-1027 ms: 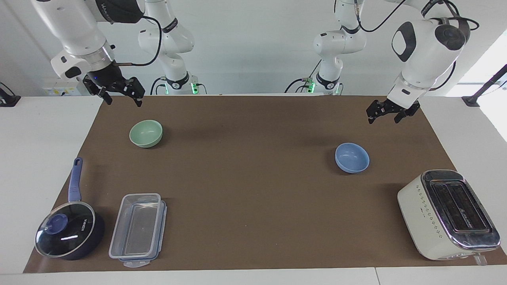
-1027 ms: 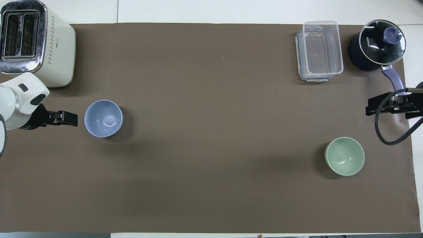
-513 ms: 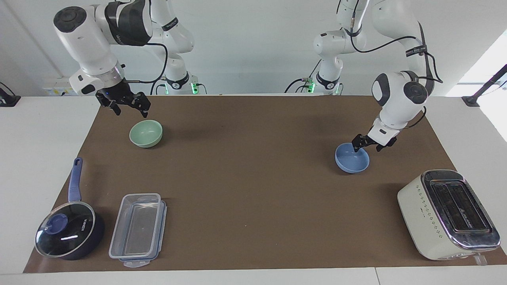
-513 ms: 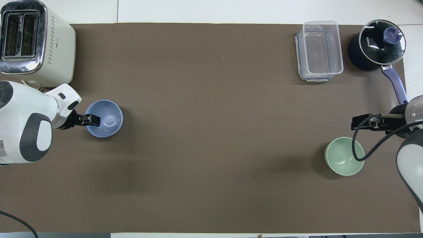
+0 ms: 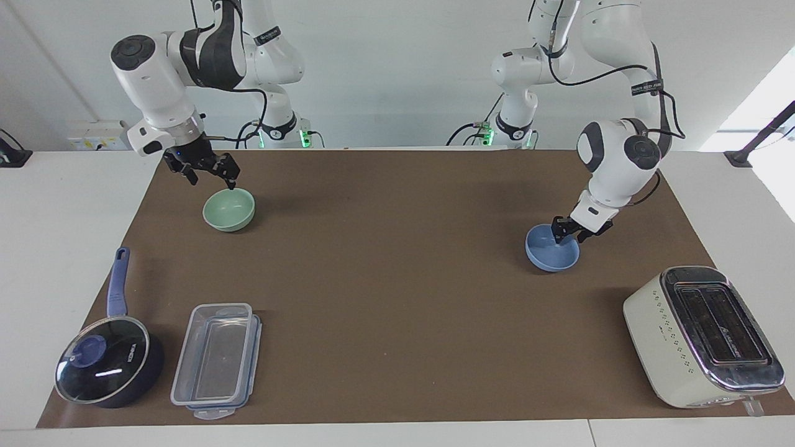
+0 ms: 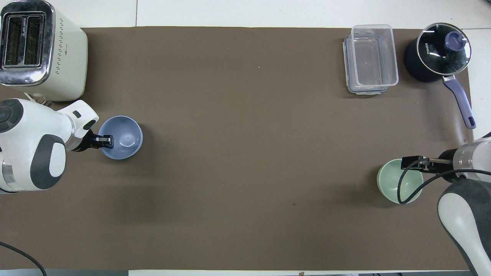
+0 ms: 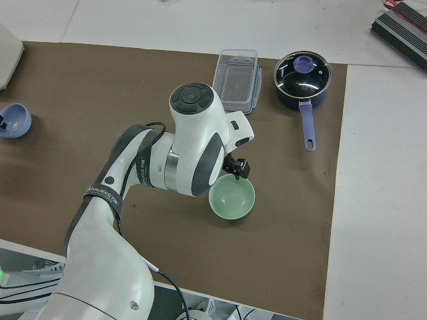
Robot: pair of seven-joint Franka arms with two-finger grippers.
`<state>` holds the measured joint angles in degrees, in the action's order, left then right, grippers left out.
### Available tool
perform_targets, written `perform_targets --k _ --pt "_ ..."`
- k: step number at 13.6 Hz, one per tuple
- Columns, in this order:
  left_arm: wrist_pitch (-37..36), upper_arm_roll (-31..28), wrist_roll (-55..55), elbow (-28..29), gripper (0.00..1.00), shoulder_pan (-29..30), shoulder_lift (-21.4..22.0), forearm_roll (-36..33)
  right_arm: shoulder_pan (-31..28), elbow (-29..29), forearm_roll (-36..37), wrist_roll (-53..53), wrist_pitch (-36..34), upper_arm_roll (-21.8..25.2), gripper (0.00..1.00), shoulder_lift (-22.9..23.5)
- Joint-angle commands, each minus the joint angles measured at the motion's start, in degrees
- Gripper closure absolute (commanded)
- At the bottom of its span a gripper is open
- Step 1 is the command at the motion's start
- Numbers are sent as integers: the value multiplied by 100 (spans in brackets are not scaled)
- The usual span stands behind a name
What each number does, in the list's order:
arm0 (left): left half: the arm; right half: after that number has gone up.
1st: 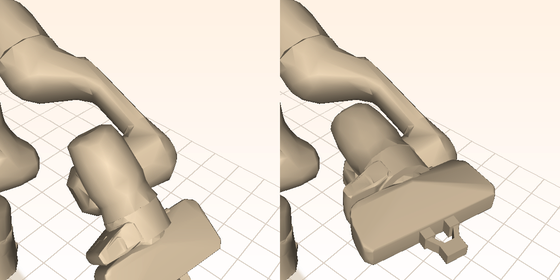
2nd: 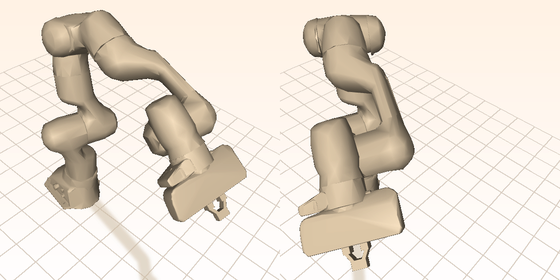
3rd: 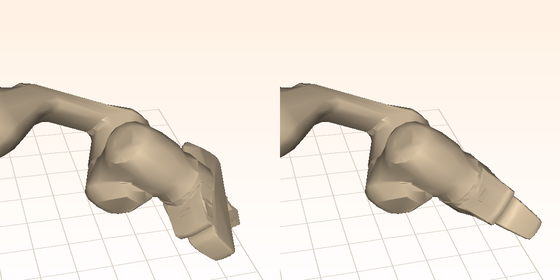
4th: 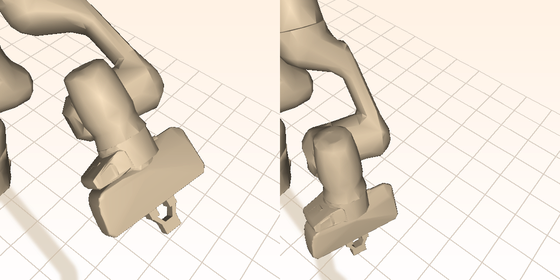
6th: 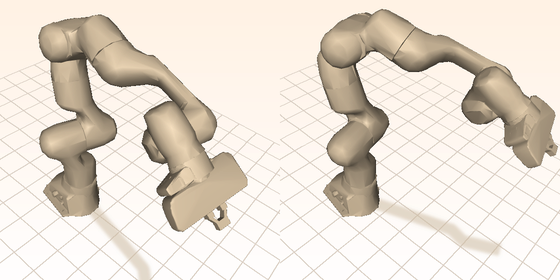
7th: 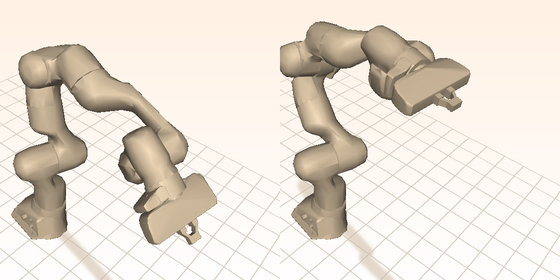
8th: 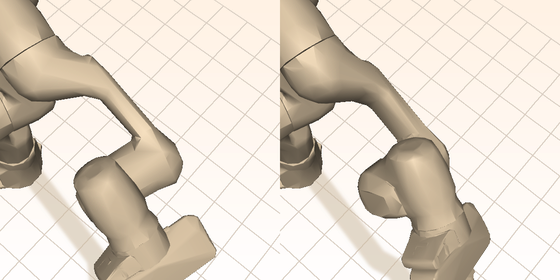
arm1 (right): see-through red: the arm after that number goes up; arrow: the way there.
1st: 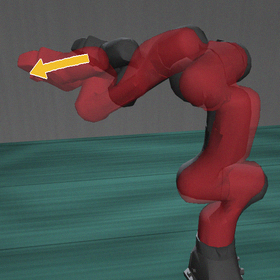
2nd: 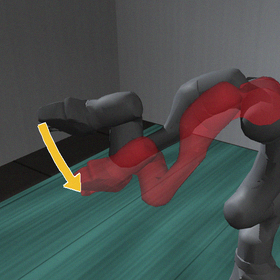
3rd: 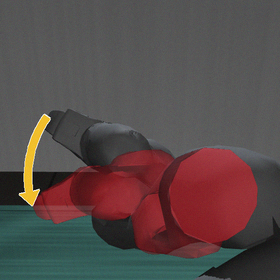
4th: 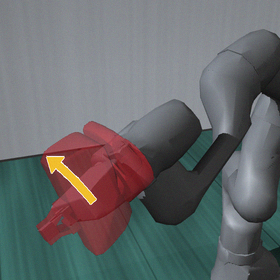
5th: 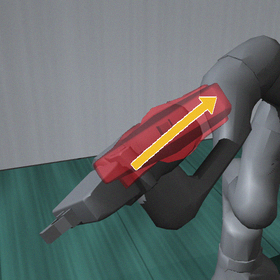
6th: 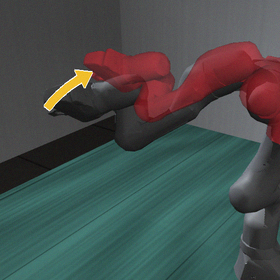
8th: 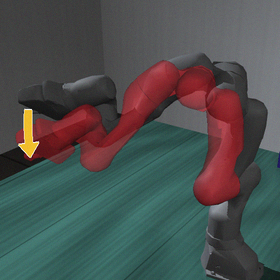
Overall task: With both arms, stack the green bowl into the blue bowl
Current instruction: 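Reach the left gripper to the blue bowl while the right gripper reaches the green bowl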
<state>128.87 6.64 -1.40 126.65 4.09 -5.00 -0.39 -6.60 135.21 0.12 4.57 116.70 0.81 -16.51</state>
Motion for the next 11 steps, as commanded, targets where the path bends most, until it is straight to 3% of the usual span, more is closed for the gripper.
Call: perform_targets --k 1,4,5,9,11 --pt "165 -14 34 88 68 -14 25 83 -594 479 40 -622 493 -11 0 59" --pt "165 -14 34 88 96 4 8 83 -1018 761 40 -1421 985 -11 0 270" --pt "165 -14 34 79 100 13 -1 83 -984 761 40 -1694 1021 -11 0 288" --pt "-106 -5 78 -227 100 -31 -80 389 -965 805 40 -2266 1117 -11 0 656" --pt "-1052 13 540 -1129 100 -293 -317 531 -1228 875 40 -2600 1398 -11 0 824"
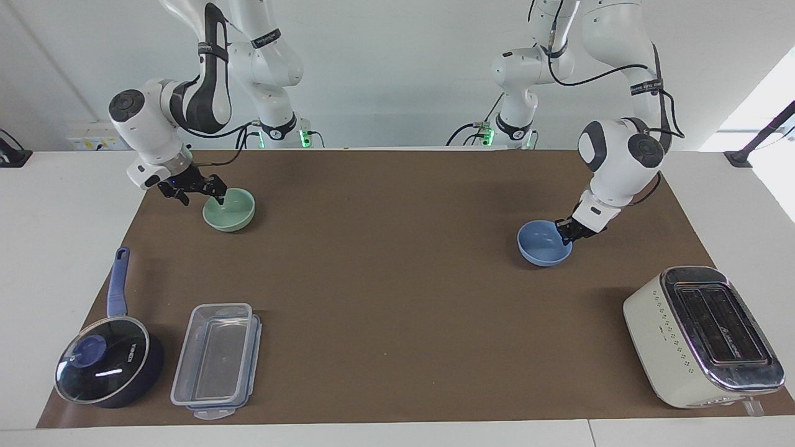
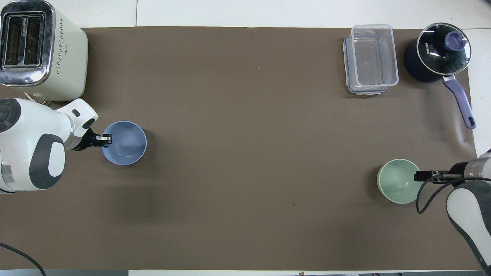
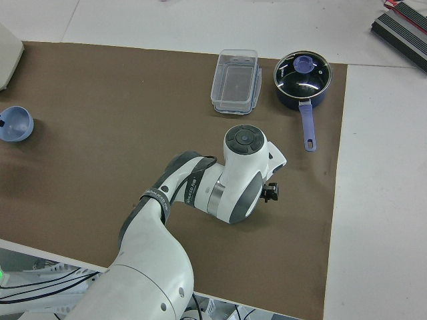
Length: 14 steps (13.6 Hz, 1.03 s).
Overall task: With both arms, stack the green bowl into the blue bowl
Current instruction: 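Carry the blue bowl with the left gripper while the right gripper carries the green bowl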
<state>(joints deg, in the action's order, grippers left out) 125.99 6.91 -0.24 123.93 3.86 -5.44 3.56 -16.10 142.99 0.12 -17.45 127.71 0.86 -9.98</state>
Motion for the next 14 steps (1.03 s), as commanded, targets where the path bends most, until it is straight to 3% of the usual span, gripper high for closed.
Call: perform_targets --k 1,2,3,4,6,8,12,14 --pt "-1195 -14 846 -1366 100 -463 -509 136 -305 124 40 -443 325 -15 5 189" --pt "-1556 -14 1294 -1763 100 -682 -624 145 -297 142 40 -460 264 -15 41 189" --pt "-1760 -6 1673 -2019 100 -858 -686 215 -279 124 40 -478 246 -15 91 189" --pt "-1883 -14 2077 -2239 100 -1104 -756 433 -305 115 40 -469 237 -15 100 189" --pt "-1920 3 2746 -2338 100 -1683 -775 628 -262 115 40 -408 45 -24 100 180" --pt "-1492 3 3562 -2138 100 -2456 -749 716 -218 115 40 -408 -123 -33 100 154" --pt "-542 3 3847 -1312 100 -3425 -625 813 -183 -24 31 -408 -474 -94 100 75" --pt "-69 -5 3874 -1092 100 -3645 -722 813 -26 -445 31 -382 -912 -147 100 14"
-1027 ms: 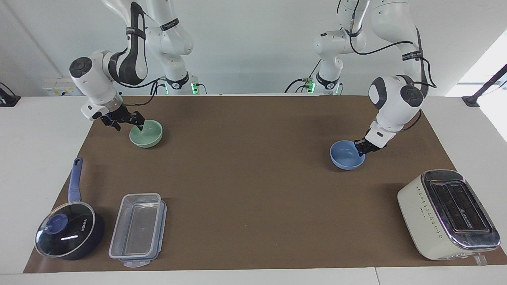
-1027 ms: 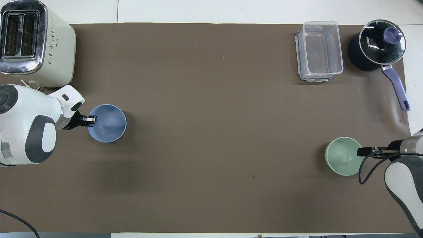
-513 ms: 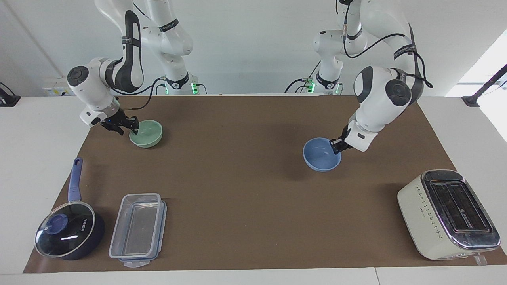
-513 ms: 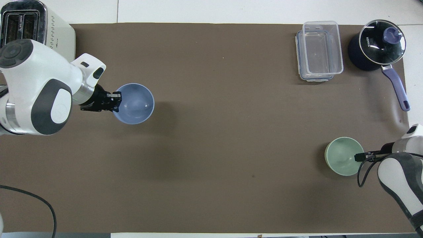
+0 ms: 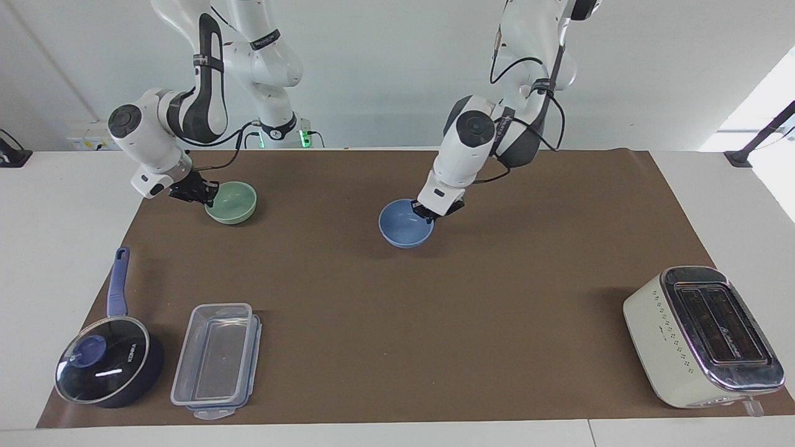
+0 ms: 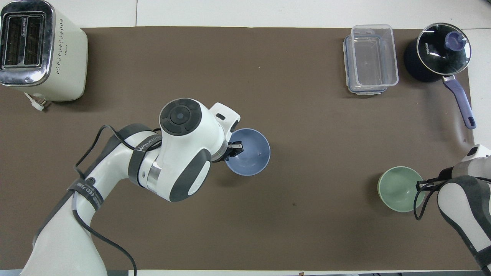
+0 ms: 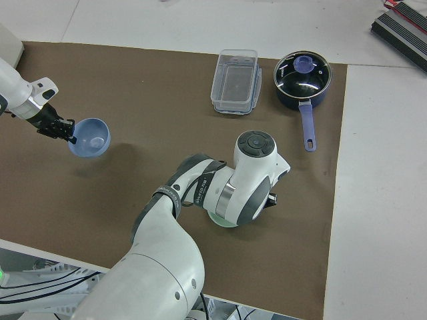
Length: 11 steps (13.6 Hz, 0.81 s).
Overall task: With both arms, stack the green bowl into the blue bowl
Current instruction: 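Carry the blue bowl with the left gripper while the right gripper carries the green bowl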
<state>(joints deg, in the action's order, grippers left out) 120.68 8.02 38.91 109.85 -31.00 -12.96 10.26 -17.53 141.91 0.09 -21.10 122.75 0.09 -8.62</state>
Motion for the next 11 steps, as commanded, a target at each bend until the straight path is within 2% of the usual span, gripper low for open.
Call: perform_targets --k 1,4,7,8,9,10,11 --pt "761 -116 -33 474 100 -213 -4 143 249 -592 35 131 -644 -71 100 -123" --pt "931 -116 -94 573 100 -248 -40 143 793 -945 26 745 -1173 -80 100 -192" --pt "949 -116 -111 573 100 -292 -128 143 1207 -1077 -841 1248 -1464 -80 100 -193" --pt "957 -116 -112 573 100 -284 -128 143 1400 -1078 -931 1362 -1464 -80 100 -193" --pt "923 -116 -112 573 86 -275 -128 143 1689 -1078 -949 1633 -1455 -80 100 -202" --pt "922 -125 -103 564 1 -275 -128 143 1944 -1104 -1106 1966 -1420 -80 100 -193" --pt "853 -125 -103 520 0 -231 -102 143 2216 -1113 -1360 2213 -1359 -80 100 -184"
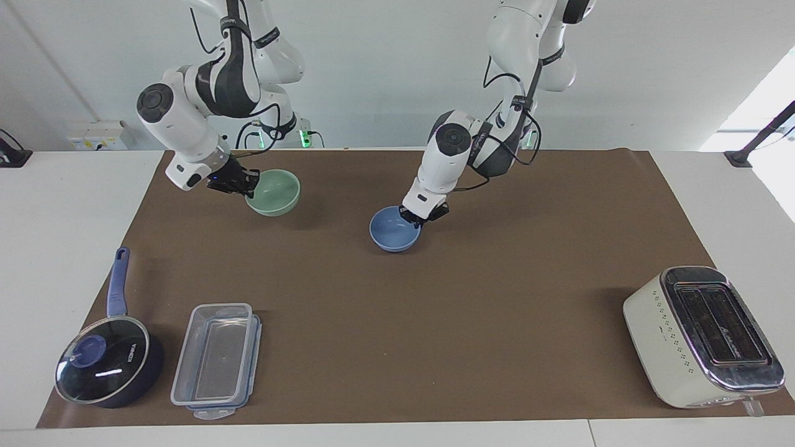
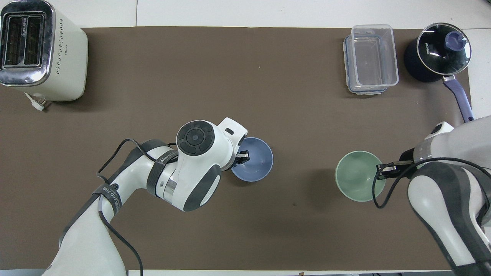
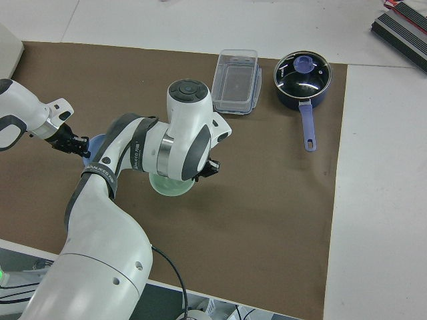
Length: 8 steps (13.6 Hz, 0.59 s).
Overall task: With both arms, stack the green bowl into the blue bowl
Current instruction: 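Carry the blue bowl with the left gripper while the right gripper carries the green bowl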
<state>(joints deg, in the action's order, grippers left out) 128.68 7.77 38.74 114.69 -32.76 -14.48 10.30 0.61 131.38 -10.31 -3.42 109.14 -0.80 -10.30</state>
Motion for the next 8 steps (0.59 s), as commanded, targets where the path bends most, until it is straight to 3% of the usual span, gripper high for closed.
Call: perform_targets --k 1,4,8 --pt "-26 -109 -95 19 0 6 112 138 657 -104 -497 692 167 10 100 2" --pt "-754 -118 -191 -384 0 506 323 130 1448 -209 -534 1649 860 10 100 133" --pt "-1834 -135 -1015 -991 0 1692 490 69 2074 -1252 -534 2670 1153 10 100 1124"
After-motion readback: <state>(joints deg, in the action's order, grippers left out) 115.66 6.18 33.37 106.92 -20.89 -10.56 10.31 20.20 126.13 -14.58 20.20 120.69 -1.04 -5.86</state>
